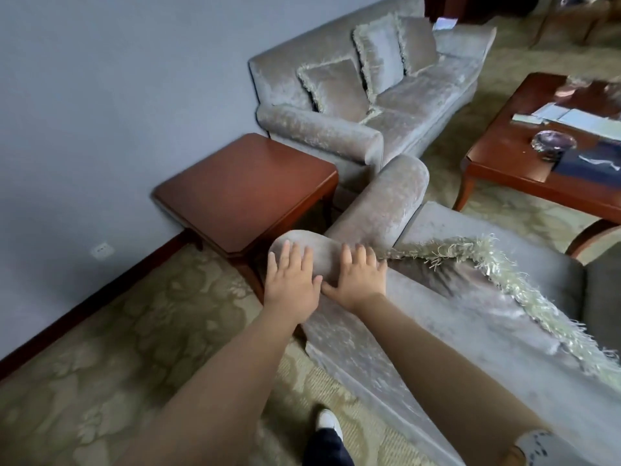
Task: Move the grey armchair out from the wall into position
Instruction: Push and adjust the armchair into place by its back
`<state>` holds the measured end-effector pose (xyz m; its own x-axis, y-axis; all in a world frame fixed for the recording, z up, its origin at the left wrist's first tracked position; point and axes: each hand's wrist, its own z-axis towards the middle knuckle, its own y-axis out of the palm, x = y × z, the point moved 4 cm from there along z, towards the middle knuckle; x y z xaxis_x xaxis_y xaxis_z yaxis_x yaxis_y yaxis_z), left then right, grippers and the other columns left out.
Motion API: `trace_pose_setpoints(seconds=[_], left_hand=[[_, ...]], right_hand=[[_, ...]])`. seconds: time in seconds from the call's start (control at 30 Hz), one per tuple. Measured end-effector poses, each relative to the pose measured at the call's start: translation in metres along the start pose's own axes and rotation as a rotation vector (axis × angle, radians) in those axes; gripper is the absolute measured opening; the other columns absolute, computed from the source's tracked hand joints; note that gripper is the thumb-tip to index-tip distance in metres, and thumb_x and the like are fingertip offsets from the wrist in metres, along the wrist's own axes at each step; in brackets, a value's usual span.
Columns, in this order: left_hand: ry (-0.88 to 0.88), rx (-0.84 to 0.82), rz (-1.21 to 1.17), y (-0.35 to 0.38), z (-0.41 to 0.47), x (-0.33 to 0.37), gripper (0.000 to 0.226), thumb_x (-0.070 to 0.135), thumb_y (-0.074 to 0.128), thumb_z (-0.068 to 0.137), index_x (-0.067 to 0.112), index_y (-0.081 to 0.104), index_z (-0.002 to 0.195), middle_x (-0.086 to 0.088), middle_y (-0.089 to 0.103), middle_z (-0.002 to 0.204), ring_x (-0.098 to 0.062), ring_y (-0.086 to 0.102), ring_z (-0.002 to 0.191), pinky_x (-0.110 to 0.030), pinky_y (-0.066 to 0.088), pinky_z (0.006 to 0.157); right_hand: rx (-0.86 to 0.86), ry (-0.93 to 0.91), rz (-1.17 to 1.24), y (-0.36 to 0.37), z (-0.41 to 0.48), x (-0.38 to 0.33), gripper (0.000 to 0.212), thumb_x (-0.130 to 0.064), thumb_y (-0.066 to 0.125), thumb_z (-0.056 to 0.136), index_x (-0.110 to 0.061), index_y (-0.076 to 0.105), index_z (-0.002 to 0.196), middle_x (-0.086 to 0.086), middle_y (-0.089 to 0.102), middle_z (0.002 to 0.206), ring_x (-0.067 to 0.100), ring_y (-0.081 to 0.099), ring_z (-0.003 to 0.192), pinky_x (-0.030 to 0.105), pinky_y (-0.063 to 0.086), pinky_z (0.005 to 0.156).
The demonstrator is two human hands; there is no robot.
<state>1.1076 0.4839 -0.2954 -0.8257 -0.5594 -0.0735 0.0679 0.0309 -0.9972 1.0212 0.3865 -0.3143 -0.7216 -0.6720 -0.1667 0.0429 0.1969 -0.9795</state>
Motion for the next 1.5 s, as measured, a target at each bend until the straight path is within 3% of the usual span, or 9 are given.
trace_pose_setpoints(seconds=[0.17, 0.3, 0.53, 0.7, 0.83, 0.93, 1.1, 1.27, 1.5], left_hand=[[-0.068, -0.156, -0.078, 0.008, 0.070, -0.031, 0.063, 0.047, 0.023, 0.097, 0.014, 0.011, 0.149, -0.013, 0.017, 0.155, -0.032, 0.017, 0.140, -0.049, 0.018, 0.110], [-0.085, -0.234, -0.193, 0.027, 0.096, -0.033, 0.062, 0.051, 0.027, 0.096, 0.013, 0.023, 0.145, -0.013, 0.037, 0.137, -0.031, 0.040, 0.119, -0.042, 0.036, 0.093], [0.042, -0.088, -0.172, 0.036, 0.111, -0.034, 0.050, 0.048, 0.031, 0.095, 0.020, 0.043, 0.134, -0.003, 0.045, 0.134, -0.025, 0.047, 0.114, -0.036, 0.041, 0.083], [0.152, -0.057, -0.236, 0.039, 0.108, -0.039, 0.048, 0.045, 0.029, 0.096, 0.020, 0.043, 0.135, -0.002, 0.041, 0.142, -0.025, 0.045, 0.118, -0.037, 0.041, 0.083], [0.268, -0.014, -0.303, 0.041, 0.109, -0.045, 0.046, 0.040, 0.036, 0.095, 0.016, 0.049, 0.132, -0.002, 0.047, 0.138, -0.026, 0.047, 0.118, -0.037, 0.043, 0.082], [0.310, 0.118, -0.448, 0.038, 0.110, -0.045, 0.034, 0.028, 0.056, 0.086, 0.008, 0.065, 0.112, -0.009, 0.064, 0.115, -0.032, 0.058, 0.106, -0.040, 0.050, 0.074], [0.387, 0.225, -0.512, 0.032, 0.121, -0.042, 0.040, 0.034, 0.040, 0.081, 0.013, 0.070, 0.096, -0.002, 0.069, 0.098, -0.026, 0.064, 0.094, -0.037, 0.051, 0.070], [0.345, 0.104, -0.473, 0.035, 0.136, -0.043, 0.030, 0.031, 0.046, 0.087, 0.016, 0.065, 0.105, -0.001, 0.064, 0.109, -0.025, 0.056, 0.105, -0.038, 0.043, 0.080], [0.374, 0.115, -0.440, 0.037, 0.123, -0.049, 0.029, 0.029, 0.049, 0.090, 0.012, 0.064, 0.108, -0.005, 0.061, 0.115, -0.026, 0.053, 0.112, -0.038, 0.042, 0.081]], right_hand=[[-0.041, 0.051, -0.062, 0.008, 0.027, -0.032, 0.109, -0.083, 0.036, 0.067, -0.011, 0.016, 0.145, 0.018, 0.027, 0.149, 0.039, 0.023, 0.136, 0.059, 0.022, 0.103], [-0.016, 0.057, -0.093, 0.013, 0.028, -0.033, 0.105, -0.078, 0.022, 0.065, -0.009, 0.018, 0.145, 0.019, 0.030, 0.146, 0.039, 0.025, 0.134, 0.059, 0.022, 0.101], [0.046, 0.211, -0.036, 0.014, 0.033, -0.055, 0.070, -0.044, 0.024, 0.087, -0.002, 0.033, 0.142, 0.019, 0.036, 0.147, 0.037, 0.031, 0.136, 0.054, 0.021, 0.108], [0.335, 0.446, 0.121, 0.002, 0.031, -0.069, 0.046, -0.031, 0.032, 0.091, -0.007, 0.068, 0.104, 0.009, 0.068, 0.111, 0.028, 0.060, 0.111, 0.046, 0.041, 0.097], [0.429, 0.498, 0.088, 0.004, 0.035, -0.073, 0.039, -0.031, 0.037, 0.085, -0.009, 0.069, 0.090, 0.005, 0.071, 0.095, 0.027, 0.064, 0.096, 0.044, 0.044, 0.090], [0.542, 0.501, 0.049, 0.009, 0.039, -0.069, 0.033, -0.030, 0.042, 0.083, -0.010, 0.069, 0.084, 0.004, 0.071, 0.091, 0.026, 0.065, 0.092, 0.041, 0.044, 0.086], [0.738, 0.485, -0.024, 0.014, 0.049, -0.063, 0.026, -0.028, 0.046, 0.079, -0.014, 0.068, 0.076, 0.001, 0.069, 0.080, 0.025, 0.066, 0.082, 0.038, 0.040, 0.080], [0.699, 0.515, 0.001, 0.004, 0.061, -0.066, 0.024, -0.026, 0.044, 0.077, -0.015, 0.060, 0.062, -0.001, 0.061, 0.065, 0.025, 0.059, 0.064, 0.036, 0.043, 0.070], [0.577, 0.561, 0.024, 0.005, 0.053, -0.074, 0.030, -0.029, 0.040, 0.079, -0.012, 0.060, 0.067, 0.003, 0.063, 0.070, 0.028, 0.060, 0.069, 0.038, 0.045, 0.073]])
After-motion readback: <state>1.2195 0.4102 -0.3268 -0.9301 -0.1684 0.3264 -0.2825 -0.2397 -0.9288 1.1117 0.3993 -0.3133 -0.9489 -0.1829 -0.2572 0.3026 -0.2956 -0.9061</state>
